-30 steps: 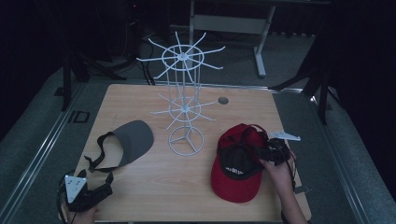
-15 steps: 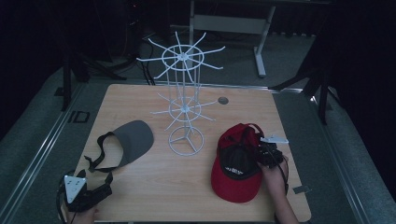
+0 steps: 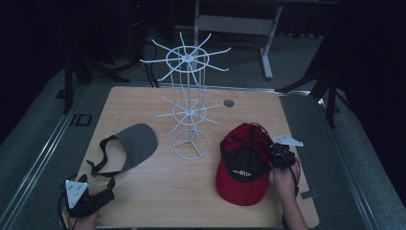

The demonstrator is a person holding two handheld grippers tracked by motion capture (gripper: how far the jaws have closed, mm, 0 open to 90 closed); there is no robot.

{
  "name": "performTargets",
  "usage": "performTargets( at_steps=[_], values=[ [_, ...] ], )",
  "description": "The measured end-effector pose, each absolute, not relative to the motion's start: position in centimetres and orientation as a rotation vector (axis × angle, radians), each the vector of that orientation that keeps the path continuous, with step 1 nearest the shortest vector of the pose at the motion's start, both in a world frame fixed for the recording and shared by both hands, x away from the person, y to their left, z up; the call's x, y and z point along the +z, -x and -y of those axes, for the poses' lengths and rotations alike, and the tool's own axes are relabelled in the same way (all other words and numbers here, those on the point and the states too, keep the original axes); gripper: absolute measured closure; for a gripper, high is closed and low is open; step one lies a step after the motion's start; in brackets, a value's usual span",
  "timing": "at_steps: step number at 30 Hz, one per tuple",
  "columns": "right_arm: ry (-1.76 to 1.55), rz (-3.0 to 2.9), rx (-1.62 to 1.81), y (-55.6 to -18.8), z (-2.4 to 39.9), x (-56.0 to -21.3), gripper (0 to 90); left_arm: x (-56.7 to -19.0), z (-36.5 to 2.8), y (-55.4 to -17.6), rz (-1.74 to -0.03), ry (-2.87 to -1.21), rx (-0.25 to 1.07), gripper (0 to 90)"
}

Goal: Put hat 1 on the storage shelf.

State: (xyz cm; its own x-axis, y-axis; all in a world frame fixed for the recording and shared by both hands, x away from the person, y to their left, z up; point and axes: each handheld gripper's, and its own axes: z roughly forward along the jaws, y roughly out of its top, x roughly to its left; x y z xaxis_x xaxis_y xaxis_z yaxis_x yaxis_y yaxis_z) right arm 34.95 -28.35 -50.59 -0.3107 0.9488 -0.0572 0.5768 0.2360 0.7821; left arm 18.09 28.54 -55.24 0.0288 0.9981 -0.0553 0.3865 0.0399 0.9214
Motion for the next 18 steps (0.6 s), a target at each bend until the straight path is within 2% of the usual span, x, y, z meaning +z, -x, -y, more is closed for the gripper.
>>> performTargets(
  at_steps=[9, 18],
  values=[
    [-1.378, -1.918, 0.986, -34.3, 28.6, -47.7, 85.7, -55.1, -28.7, -18.0, -1.478, -1.462, 0.927, 7.4],
    [-1.317, -1.823, 1.13, -32.8, 28.6, -43.1, 85.7, -55.1, -28.6, -18.0, -1.459, -1.461, 0.91, 7.4]
  ],
)
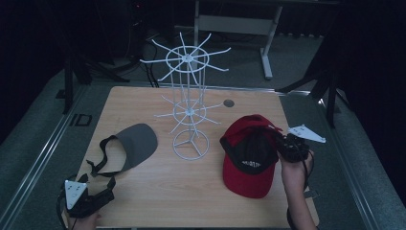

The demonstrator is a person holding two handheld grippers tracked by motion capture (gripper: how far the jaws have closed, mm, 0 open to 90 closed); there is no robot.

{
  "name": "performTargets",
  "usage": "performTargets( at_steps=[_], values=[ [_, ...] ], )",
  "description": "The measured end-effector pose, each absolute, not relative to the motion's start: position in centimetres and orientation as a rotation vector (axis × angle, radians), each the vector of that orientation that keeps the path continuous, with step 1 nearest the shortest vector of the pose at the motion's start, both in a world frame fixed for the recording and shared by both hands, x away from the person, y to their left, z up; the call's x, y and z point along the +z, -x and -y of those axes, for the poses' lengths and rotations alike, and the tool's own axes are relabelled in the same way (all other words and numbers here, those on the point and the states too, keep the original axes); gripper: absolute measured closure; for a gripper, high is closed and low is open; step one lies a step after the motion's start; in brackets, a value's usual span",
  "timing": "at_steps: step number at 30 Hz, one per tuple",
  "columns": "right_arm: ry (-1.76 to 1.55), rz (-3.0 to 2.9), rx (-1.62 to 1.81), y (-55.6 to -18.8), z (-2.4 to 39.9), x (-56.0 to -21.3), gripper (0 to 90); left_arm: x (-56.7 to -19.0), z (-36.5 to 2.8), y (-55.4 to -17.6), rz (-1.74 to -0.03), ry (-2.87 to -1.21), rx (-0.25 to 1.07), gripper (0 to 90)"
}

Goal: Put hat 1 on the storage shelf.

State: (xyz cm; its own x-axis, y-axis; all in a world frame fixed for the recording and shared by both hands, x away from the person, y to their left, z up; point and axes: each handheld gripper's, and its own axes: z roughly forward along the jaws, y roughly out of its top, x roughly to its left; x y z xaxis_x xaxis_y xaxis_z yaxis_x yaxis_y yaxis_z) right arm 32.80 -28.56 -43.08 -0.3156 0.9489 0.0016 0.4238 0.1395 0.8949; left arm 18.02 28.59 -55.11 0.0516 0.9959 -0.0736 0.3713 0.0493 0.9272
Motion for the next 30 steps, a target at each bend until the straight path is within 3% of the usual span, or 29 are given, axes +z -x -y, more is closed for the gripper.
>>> performTargets(
  at_steps=[10, 18, 20, 30],
  values=[
    [-1.228, -1.767, 1.22, -31.3, 28.4, -38.6, 85.7, -54.8, -28.2, -18.1, -1.343, -1.495, 0.797, 7.5],
    [-1.209, -1.748, 1.238, -31.1, 28.8, -37.0, 85.6, -54.6, -28.2, -17.9, -1.261, -1.551, 0.719, 7.7],
    [-1.2, -1.741, 1.234, -30.9, 28.9, -36.6, 85.6, -54.2, -27.9, -17.8, -1.237, -1.565, 0.746, 10.6],
    [-1.181, -1.723, 1.262, -30.1, 29.2, -35.5, 85.6, -52.1, -26.0, -18.1, -1.035, -1.59, 0.63, 15.1]
  ],
)
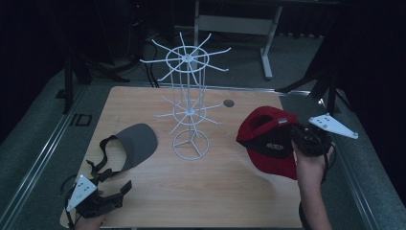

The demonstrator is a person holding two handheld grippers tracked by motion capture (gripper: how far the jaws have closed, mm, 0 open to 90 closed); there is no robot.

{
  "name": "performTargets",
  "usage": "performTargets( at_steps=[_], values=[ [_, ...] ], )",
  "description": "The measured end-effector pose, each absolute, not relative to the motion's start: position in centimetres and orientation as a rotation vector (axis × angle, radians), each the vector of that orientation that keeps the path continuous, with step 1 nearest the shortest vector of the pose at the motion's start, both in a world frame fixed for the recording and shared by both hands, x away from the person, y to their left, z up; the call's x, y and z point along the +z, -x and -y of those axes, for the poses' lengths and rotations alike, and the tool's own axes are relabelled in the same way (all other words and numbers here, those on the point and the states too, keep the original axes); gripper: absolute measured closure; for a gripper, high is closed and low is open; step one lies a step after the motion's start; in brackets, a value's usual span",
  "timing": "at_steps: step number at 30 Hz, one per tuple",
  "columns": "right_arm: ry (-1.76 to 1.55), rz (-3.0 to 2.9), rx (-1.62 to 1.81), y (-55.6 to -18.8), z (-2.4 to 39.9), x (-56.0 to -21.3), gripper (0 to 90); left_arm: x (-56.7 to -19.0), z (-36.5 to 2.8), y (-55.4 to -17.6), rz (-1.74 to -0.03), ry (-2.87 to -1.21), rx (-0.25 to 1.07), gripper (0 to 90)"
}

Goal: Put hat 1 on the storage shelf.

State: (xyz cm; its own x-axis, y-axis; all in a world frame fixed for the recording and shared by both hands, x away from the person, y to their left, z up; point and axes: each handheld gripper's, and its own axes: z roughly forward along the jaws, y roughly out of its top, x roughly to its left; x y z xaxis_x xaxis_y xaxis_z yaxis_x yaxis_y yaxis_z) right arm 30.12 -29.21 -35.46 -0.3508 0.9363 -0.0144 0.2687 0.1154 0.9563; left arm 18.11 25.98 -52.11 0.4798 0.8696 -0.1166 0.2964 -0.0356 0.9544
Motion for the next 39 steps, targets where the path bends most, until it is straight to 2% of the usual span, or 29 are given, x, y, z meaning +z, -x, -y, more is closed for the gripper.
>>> performTargets(
  at_steps=[11, 24, 39],
  values=[
    [-1.132, -1.739, 1.304, -28.8, 28.4, -34.3, 85.6, -49.9, -22.1, -19.6, -0.906, -1.687, 0.583, 15.8],
    [-1.099, -1.734, 1.354, -27.7, 28.3, -33.3, 85.6, -46.8, -17.2, -21.6, -0.73, -1.705, 0.512, 15.7],
    [-1.028, -1.74, 1.419, -25.9, 27.6, -31.4, 85.6, -42.5, -10.8, -23.4, -0.536, -1.737, 0.513, 15.7]
  ],
)
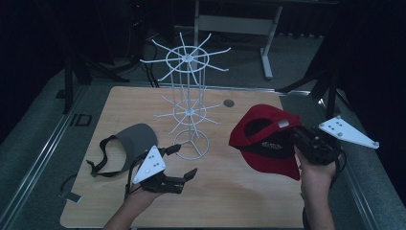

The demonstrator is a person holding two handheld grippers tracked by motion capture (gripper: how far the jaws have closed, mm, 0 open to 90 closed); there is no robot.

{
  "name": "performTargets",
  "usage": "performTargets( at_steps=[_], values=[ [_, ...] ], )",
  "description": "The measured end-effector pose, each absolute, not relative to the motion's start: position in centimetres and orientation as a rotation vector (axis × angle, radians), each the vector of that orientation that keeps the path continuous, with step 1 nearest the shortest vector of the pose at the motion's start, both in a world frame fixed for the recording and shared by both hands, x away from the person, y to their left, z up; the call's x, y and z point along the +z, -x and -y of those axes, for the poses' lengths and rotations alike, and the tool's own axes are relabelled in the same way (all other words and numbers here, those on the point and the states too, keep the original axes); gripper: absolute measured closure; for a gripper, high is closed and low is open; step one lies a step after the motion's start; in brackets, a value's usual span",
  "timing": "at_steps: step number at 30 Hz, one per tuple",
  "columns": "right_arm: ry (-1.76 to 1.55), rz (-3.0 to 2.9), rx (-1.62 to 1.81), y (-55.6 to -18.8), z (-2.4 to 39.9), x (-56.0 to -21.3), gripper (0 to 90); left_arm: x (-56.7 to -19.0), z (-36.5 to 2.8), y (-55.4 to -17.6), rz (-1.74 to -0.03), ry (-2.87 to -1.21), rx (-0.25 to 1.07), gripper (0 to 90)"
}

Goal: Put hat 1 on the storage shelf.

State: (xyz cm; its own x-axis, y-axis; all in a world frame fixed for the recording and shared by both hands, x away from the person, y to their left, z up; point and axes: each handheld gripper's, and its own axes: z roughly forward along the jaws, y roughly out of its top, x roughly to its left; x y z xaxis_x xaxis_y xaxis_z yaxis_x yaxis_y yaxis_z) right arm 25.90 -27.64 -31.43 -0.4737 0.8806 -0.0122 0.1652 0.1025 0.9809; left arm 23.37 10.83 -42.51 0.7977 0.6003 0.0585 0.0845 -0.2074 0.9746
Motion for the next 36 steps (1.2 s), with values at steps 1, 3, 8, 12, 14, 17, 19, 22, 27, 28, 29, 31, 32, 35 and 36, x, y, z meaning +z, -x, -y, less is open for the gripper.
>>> performTargets(
  at_steps=[1, 3, 8, 12, 14, 17, 19, 22, 27, 28, 29, 31, 32, 35, 36],
  values=[
    [-1.023, -1.739, 1.422, -25.8, 27.6, -31.3, 85.6, -42.3, -10.5, -23.5, -0.525, -1.736, 0.506, 15.7],
    [-1.017, -1.738, 1.425, -25.6, 27.6, -31.1, 85.6, -41.8, -9.9, -23.8, -0.514, -1.733, 0.507, 15.7],
    [-0.998, -1.747, 1.443, -25.0, 27.3, -30.9, 85.5, -41.0, -8.4, -24.4, -0.47, -1.737, 0.505, 15.7],
    [-0.984, -1.754, 1.458, -24.6, 27.1, -30.8, 85.6, -40.4, -7.1, -25.1, -0.448, -1.729, 0.474, 15.7],
    [-0.976, -1.758, 1.462, -24.4, 27.0, -30.7, 85.5, -40.1, -6.5, -25.3, -0.427, -1.732, 0.471, 15.7],
    [-0.966, -1.769, 1.468, -24.2, 26.8, -30.6, 85.5, -39.7, -5.6, -25.8, -0.417, -1.737, 0.467, 15.7],
    [-0.958, -1.775, 1.462, -24.1, 26.6, -30.6, 85.6, -39.5, -5.0, -26.0, -0.409, -1.737, 0.474, 15.7],
    [-0.955, -1.781, 1.465, -24.2, 26.5, -30.6, 85.5, -39.3, -4.1, -26.3, -0.408, -1.733, 0.461, 15.7],
    [-0.949, -1.79, 1.472, -24.1, 26.5, -30.5, 85.5, -38.3, -2.9, -27.1, -0.4, -1.743, 0.468, 15.8],
    [-0.948, -1.789, 1.472, -24.1, 26.5, -30.5, 85.5, -38.0, -2.4, -27.2, -0.387, -1.755, 0.475, 15.8],
    [-0.948, -1.789, 1.472, -24.1, 26.5, -30.5, 85.5, -38.0, -2.4, -27.2, -0.387, -1.755, 0.475, 15.8],
    [-0.949, -1.789, 1.48, -24.1, 26.5, -30.4, 85.5, -37.6, -1.8, -27.3, -0.377, -1.76, 0.477, 15.8],
    [-0.949, -1.79, 1.487, -24.2, 26.5, -30.4, 85.6, -37.6, -1.4, -27.3, -0.377, -1.768, 0.483, 15.7],
    [-0.949, -1.792, 1.491, -24.2, 26.5, -30.4, 85.6, -37.6, -0.7, -27.5, -0.379, -1.779, 0.491, 15.8],
    [-0.945, -1.794, 1.486, -24.1, 26.5, -30.4, 85.5, -37.7, -0.4, -27.6, -0.384, -1.788, 0.486, 15.8]
  ],
)
